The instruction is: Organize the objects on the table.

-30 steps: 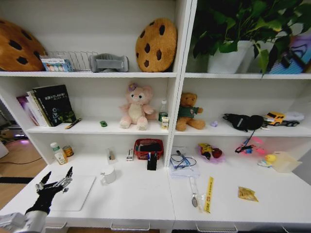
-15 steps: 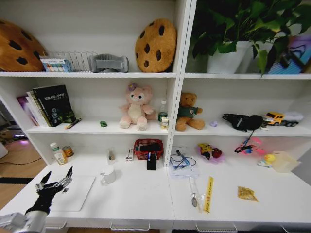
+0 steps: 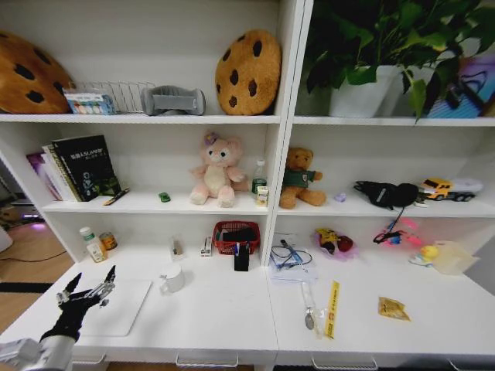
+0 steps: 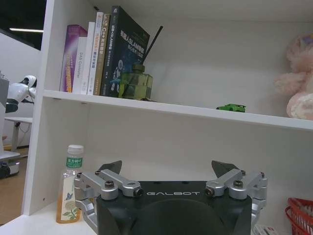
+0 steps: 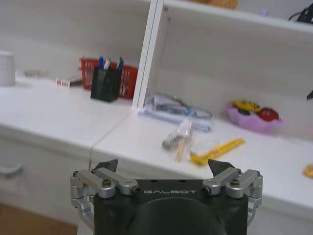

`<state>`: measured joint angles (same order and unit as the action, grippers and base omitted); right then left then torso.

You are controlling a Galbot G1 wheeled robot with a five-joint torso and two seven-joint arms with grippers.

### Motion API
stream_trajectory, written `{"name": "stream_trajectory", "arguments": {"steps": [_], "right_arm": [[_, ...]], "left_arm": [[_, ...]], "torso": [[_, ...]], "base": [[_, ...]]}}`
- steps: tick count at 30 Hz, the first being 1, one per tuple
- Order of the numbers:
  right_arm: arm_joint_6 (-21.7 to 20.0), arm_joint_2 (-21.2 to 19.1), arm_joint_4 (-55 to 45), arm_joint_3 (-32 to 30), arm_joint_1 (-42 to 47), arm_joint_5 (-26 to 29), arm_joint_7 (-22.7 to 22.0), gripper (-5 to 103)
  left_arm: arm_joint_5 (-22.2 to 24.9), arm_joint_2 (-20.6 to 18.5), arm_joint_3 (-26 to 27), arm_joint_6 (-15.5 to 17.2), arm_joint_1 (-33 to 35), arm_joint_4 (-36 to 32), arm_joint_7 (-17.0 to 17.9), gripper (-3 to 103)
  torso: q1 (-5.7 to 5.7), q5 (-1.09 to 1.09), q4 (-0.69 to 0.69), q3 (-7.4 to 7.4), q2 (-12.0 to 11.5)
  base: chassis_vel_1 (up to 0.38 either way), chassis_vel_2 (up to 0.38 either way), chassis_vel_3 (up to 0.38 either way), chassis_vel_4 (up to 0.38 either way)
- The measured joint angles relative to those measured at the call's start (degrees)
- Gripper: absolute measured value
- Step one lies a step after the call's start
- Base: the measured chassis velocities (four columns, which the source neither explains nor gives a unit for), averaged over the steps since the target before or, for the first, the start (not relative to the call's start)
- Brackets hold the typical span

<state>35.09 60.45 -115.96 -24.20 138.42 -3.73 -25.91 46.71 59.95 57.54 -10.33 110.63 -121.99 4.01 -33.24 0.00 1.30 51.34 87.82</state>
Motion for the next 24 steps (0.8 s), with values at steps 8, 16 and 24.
{"name": "stream_trajectory", "arguments": {"steps": [8,16,24], "right_arm": [[-10.19,-1.17,-7.85,-5.02,-11.41,9.43,6.03,100],[-23.53,-4.52,-5.50,-5.78,-32.93,28.35,13.45,100],[-25.23,-4.82,-0.70,-5.46,-40.72,32.22,15.21,100]], "left_arm": [[0.00,0.00,0.00,-0.01,0.00,0.00,0.00,100],[0.00,0.00,-0.01,-0.01,0.00,0.00,0.00,100],[0.00,0.00,0.00,-0.01,0.00,0.00,0.00,100]], "torso": [[0.00,-0.01,0.00,0.01,-0.01],[-0.01,-0.01,-0.01,0.02,-0.02],[-0.01,-0.01,-0.01,0.01,-0.02]], "base": [[0.000,0.000,0.000,0.000],[0.000,0.000,0.000,0.000],[0.000,0.000,0.000,0.000]]}}
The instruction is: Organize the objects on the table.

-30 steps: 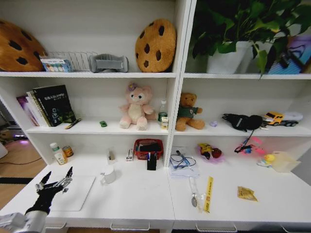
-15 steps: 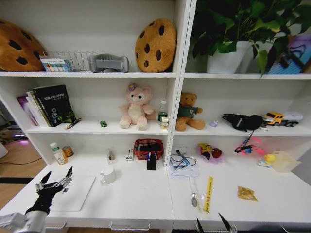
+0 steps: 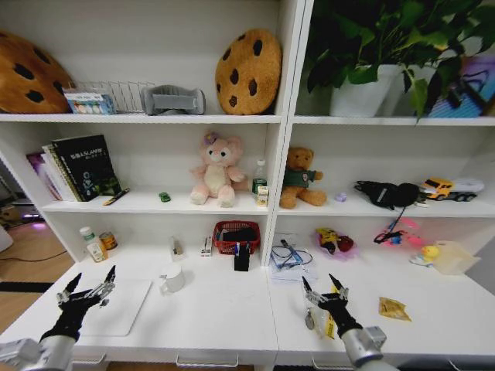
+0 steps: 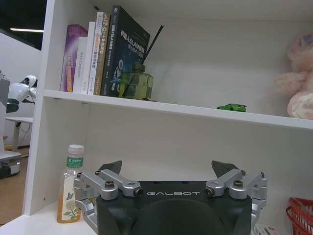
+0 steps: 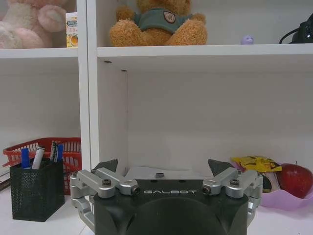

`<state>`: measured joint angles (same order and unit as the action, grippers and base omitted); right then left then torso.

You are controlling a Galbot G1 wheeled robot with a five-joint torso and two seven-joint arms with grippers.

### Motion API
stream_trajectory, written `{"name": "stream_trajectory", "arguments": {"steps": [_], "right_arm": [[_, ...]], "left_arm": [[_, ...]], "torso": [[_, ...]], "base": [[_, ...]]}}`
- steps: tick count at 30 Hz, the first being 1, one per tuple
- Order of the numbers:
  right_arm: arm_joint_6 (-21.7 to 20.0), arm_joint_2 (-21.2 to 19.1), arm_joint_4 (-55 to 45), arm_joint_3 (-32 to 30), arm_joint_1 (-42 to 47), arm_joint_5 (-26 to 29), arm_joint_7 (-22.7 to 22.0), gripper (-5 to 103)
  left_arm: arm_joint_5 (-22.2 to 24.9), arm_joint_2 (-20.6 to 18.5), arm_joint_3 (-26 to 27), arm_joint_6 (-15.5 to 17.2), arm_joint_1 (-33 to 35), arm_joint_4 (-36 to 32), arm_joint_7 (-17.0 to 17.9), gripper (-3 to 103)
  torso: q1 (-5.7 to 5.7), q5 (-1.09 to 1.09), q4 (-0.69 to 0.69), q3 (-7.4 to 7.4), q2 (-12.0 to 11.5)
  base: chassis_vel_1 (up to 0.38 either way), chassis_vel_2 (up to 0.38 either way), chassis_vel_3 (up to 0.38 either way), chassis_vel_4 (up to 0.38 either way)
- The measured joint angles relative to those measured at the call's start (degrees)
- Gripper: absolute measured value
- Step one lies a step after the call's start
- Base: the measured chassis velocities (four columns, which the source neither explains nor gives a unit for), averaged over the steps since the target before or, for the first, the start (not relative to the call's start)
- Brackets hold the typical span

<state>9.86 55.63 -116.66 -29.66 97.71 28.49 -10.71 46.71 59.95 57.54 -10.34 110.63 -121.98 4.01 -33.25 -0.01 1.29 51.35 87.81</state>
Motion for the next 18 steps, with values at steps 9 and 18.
{"name": "stream_trajectory", "arguments": {"steps": [9,18], "right_arm": [[0.44,1.39,6.69,-3.90,-1.44,-1.08,-1.17,100],[-3.73,7.24,18.49,-11.84,-8.20,1.02,-14.56,100]], "left_arm": [[0.00,0.00,0.00,0.02,0.00,0.00,0.00,100],[0.00,0.00,0.00,0.02,0.00,0.00,0.00,100]], "torso": [[0.00,0.02,0.01,-0.01,0.00],[0.00,-0.01,0.00,-0.01,0.01]], "base": [[0.000,0.000,0.000,0.000],[0.000,0.000,0.000,0.000]]}}
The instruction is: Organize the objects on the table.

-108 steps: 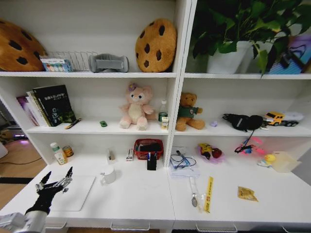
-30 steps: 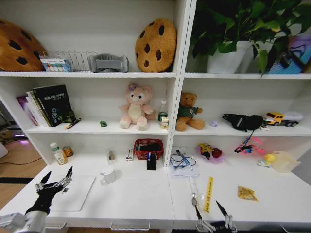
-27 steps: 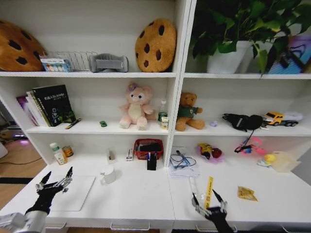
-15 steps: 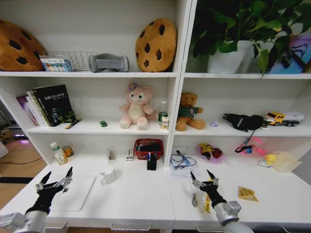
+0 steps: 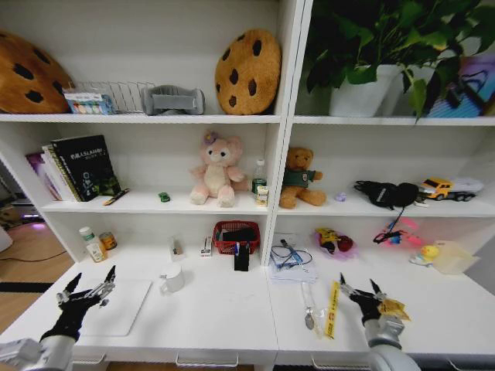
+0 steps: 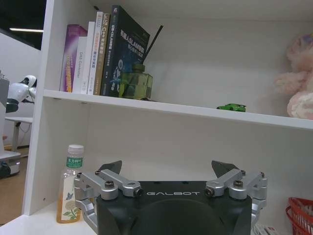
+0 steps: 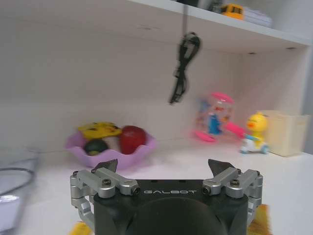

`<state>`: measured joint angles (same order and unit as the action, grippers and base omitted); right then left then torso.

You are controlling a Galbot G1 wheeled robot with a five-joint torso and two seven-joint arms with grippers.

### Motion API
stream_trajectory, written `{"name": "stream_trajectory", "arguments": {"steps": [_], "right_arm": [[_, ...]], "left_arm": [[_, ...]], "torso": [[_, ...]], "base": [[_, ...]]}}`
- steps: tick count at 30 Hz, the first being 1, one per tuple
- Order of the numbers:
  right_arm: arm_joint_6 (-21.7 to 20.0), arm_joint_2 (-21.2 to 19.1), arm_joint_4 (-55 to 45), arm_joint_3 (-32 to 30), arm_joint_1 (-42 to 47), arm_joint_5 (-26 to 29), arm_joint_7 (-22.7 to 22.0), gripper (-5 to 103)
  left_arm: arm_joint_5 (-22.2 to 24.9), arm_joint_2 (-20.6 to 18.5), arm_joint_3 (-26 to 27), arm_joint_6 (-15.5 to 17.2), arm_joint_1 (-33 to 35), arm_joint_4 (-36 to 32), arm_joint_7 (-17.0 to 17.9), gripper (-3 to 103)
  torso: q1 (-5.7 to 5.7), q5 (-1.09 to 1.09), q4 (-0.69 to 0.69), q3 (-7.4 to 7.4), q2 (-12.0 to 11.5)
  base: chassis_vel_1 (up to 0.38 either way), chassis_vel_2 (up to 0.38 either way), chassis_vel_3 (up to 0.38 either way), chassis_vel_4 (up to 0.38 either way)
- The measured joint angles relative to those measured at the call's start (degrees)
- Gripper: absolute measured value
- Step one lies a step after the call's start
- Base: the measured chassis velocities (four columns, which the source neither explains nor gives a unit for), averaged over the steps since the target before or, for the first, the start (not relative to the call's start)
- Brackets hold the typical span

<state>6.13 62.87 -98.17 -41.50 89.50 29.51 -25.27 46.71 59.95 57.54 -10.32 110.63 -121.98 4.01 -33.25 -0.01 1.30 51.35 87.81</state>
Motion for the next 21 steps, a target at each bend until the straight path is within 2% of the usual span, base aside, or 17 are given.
{"name": "stream_trajectory", "arguments": {"steps": [4,12,15,17,18,20,21], "right_arm": [[-0.63,0.83,2.97,-1.91,-0.43,0.34,-2.66,100],[-0.31,2.29,4.59,-2.93,0.42,0.46,-3.36,100],[-0.29,2.40,5.23,-2.91,0.39,0.64,-3.36,95],[-0.26,2.28,5.92,-2.77,0.13,0.80,-3.36,86],[-0.26,2.28,5.92,-2.77,0.13,0.80,-3.36,86],[-0.26,1.79,6.63,-2.46,-0.32,0.92,-3.35,75],[-0.26,1.79,6.63,-2.46,-0.32,0.92,-3.35,75]], "left_arm": [[0.00,0.00,0.00,0.00,0.00,0.00,0.00,100],[0.00,0.00,0.00,0.00,0.00,0.00,0.00,100],[0.00,0.00,0.00,0.00,0.00,0.00,0.00,100],[0.00,0.00,0.00,0.00,0.00,0.00,0.00,100],[0.00,0.00,0.00,0.00,0.00,0.00,0.00,100],[0.00,0.00,0.00,0.00,0.00,0.00,0.00,100],[0.00,0.00,0.00,0.00,0.00,0.00,0.00,100]], "torso": [[0.00,0.01,0.00,0.00,0.00],[0.00,0.01,0.00,0.00,0.01],[0.00,0.01,0.00,0.00,0.01],[0.00,0.01,0.01,0.00,0.01],[0.00,0.01,0.01,0.00,0.01],[0.00,0.01,0.01,0.00,0.01],[0.00,0.01,0.01,0.00,0.01]], "base": [[0.000,0.000,0.000,0.000],[0.000,0.000,0.000,0.000],[0.000,0.000,0.000,0.000],[0.000,0.000,0.000,0.000],[0.000,0.000,0.000,0.000],[0.000,0.000,0.000,0.000],[0.000,0.000,0.000,0.000]]}}
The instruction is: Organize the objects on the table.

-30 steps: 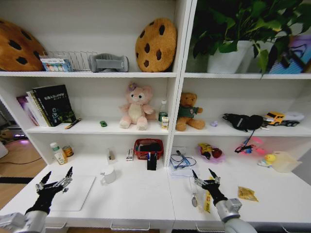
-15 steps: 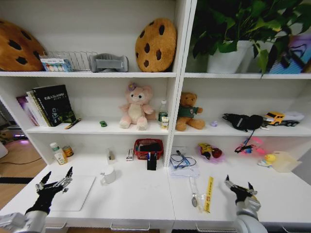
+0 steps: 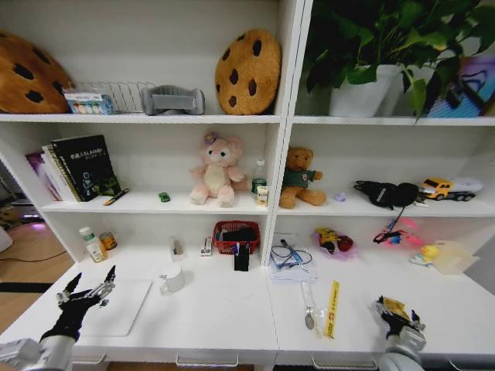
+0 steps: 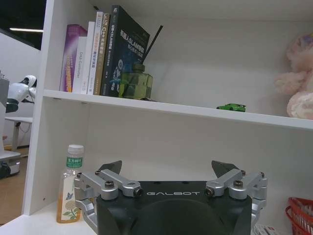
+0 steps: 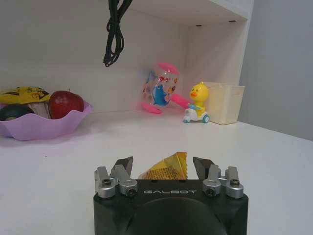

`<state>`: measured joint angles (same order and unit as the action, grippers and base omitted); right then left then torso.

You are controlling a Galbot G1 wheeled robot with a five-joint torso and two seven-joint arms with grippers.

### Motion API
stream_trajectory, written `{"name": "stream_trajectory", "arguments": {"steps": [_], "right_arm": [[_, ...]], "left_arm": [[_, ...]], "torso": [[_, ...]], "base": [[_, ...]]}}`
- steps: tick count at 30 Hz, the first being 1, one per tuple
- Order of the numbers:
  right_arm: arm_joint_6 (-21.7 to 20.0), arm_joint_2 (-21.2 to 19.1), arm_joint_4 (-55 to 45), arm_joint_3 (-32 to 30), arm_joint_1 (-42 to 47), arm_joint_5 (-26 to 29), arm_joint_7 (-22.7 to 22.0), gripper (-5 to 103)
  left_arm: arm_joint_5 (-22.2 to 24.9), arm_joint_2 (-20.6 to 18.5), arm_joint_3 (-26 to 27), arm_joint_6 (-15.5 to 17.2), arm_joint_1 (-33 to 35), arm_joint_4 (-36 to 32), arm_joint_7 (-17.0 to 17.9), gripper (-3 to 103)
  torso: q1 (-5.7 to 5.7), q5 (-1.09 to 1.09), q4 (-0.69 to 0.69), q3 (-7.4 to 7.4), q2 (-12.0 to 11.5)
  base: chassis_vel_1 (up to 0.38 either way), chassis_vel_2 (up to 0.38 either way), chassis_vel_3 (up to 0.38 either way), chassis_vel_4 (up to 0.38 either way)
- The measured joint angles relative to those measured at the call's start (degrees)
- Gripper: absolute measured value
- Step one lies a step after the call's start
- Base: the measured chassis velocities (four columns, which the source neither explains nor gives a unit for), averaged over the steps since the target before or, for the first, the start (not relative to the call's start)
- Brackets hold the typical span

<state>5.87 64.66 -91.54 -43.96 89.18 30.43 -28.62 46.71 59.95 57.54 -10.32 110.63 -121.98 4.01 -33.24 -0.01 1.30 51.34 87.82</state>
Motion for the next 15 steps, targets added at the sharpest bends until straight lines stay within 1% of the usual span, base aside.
{"name": "stream_trajectory", "arguments": {"steps": [1,2,3,4,5,8,10,13,14,15], "right_arm": [[0.00,-0.35,0.35,0.19,-0.34,-0.09,0.01,70],[-0.15,-0.92,0.65,0.73,-1.18,-0.38,0.02,58],[-0.15,-0.92,0.65,0.73,-1.18,-0.38,0.02,58],[-0.43,-1.02,0.45,1.03,-1.50,-0.43,0.00,53],[-0.43,-1.02,0.45,1.03,-1.50,-0.43,0.00,53],[-1.01,-0.85,0.34,1.72,-1.65,-0.73,-0.62,37],[-1.02,-0.89,0.50,1.75,-1.67,-0.74,-0.70,37],[-0.98,-1.18,0.56,1.76,-1.53,-0.74,-0.73,20],[-0.98,-1.18,0.56,1.76,-1.53,-0.74,-0.73,20],[-0.95,-1.20,0.43,1.76,-1.49,-0.74,-0.73,14]], "left_arm": [[0.00,0.00,0.00,-0.01,0.00,0.00,0.00,100],[0.00,0.00,0.00,0.00,0.00,0.00,0.00,100],[0.00,0.00,0.00,0.00,0.00,0.00,0.00,100],[0.00,0.00,0.00,0.00,0.00,0.00,0.00,100],[0.00,0.00,0.00,0.00,0.00,0.00,0.00,100],[0.00,0.00,0.00,0.00,0.00,0.00,0.00,100],[0.00,0.00,0.00,0.00,0.00,0.00,0.00,100],[0.00,0.00,0.00,0.00,0.00,0.00,0.00,100],[0.00,0.00,0.00,0.00,0.00,0.00,0.00,100],[0.00,0.00,0.00,0.00,0.00,0.00,0.00,100]], "torso": [[0.00,0.00,0.00,0.00,0.00],[0.00,0.01,-0.01,0.00,0.00],[0.00,0.01,-0.01,0.00,0.00],[0.00,0.01,-0.01,0.00,0.00],[0.00,0.01,-0.01,0.00,0.00],[0.00,0.00,-0.01,0.00,0.00],[0.00,0.01,-0.01,0.00,0.00],[0.00,0.01,-0.01,0.00,0.00],[0.00,0.01,-0.01,0.00,0.00],[0.00,0.01,-0.01,0.00,0.00]], "base": [[0.000,0.000,0.000,0.000],[0.000,0.000,0.000,0.000],[0.000,0.000,0.000,0.000],[0.000,0.000,0.000,0.000],[0.000,0.000,0.000,0.000],[0.000,0.000,0.000,0.000],[0.000,0.000,0.000,0.000],[0.000,0.000,0.000,0.000],[0.000,0.000,0.000,0.000],[0.000,0.000,0.000,0.000]]}}
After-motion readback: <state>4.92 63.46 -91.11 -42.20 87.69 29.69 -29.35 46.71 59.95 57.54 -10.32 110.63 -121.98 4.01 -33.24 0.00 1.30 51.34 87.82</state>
